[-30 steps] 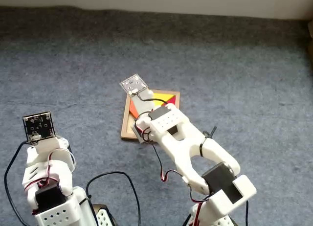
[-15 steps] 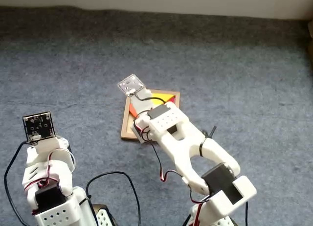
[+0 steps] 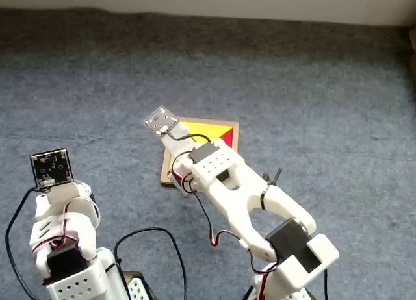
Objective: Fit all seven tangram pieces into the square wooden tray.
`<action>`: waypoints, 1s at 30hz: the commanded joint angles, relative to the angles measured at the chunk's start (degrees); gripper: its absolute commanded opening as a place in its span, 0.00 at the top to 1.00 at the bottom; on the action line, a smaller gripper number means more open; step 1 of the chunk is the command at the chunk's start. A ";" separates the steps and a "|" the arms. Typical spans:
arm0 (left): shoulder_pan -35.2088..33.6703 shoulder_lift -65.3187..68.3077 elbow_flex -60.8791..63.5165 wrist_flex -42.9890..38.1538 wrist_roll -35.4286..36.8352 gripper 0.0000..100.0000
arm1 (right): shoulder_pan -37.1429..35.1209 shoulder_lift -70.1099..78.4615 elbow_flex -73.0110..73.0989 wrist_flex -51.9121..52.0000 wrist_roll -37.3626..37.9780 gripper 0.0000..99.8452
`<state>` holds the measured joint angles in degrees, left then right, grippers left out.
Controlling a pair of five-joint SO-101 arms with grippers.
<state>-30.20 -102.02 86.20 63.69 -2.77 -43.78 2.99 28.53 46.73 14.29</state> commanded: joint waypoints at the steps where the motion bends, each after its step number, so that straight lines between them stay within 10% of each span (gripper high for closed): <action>1: -0.40 -2.24 -0.22 -1.23 -0.53 0.97 | -0.13 -0.48 -2.33 0.13 3.25 0.81; 30: -0.40 -2.24 -0.22 -1.23 -0.53 0.97 | -0.13 -6.73 -1.80 -1.19 3.52 0.97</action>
<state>-30.20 -102.02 86.20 63.69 -2.77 -43.52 0.79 27.82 46.46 17.10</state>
